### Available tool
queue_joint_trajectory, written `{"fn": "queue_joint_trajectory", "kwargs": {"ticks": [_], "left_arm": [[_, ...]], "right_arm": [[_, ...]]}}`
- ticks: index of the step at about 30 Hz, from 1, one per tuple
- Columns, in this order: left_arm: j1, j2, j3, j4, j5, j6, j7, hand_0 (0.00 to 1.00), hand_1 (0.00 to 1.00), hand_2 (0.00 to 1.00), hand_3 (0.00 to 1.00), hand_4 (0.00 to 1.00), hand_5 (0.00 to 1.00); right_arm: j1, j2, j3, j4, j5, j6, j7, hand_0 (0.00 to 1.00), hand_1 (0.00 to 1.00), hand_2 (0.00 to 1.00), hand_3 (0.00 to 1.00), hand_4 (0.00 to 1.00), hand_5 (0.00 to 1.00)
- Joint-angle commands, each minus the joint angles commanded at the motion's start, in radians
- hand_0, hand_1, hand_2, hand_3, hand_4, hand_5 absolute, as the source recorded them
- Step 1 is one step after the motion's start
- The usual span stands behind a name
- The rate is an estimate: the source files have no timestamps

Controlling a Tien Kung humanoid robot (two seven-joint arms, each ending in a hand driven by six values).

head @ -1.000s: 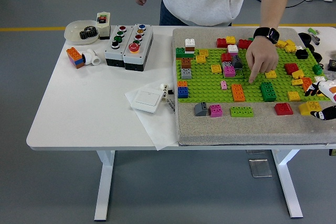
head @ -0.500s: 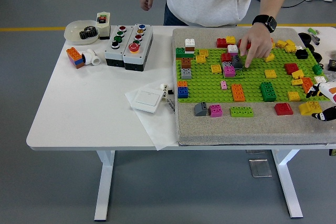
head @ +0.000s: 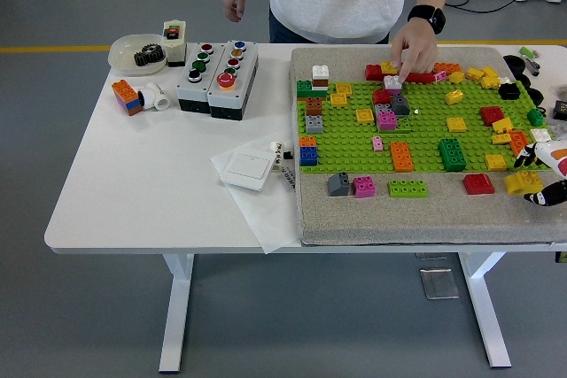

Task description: Pick up the brick,pile it on top of brick,press brick,pick up the brick,pile it on top of brick,press brick

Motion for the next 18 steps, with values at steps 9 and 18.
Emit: {"fn": "queue_joint_trajectory", "kwargs": {"ticks": [9, 18], "left_arm": [[-0.001, 0.001, -0.004, 0.0, 0.008, 0.0, 0.004, 0.792, 0.794, 0.816, 0.648, 0.662, 0.657], [-0.005, 0.001, 0.004, -0.001, -0.006, 0.001, 0.0, 0.792, 0.794, 0.815, 0.647, 0.662, 0.657]], "right_arm": [[-0.002, 0.005, -0.007, -0.019, 0.0, -0.012, -0.003, 0.532, 0.521, 0.546, 0.51, 0.749, 0.204], [0.002, 0.007, -0.015, -0.028, 0.001, -0.038, -0.005, 0.492, 0.497, 0.535, 0.501, 0.728, 0.256]]}}
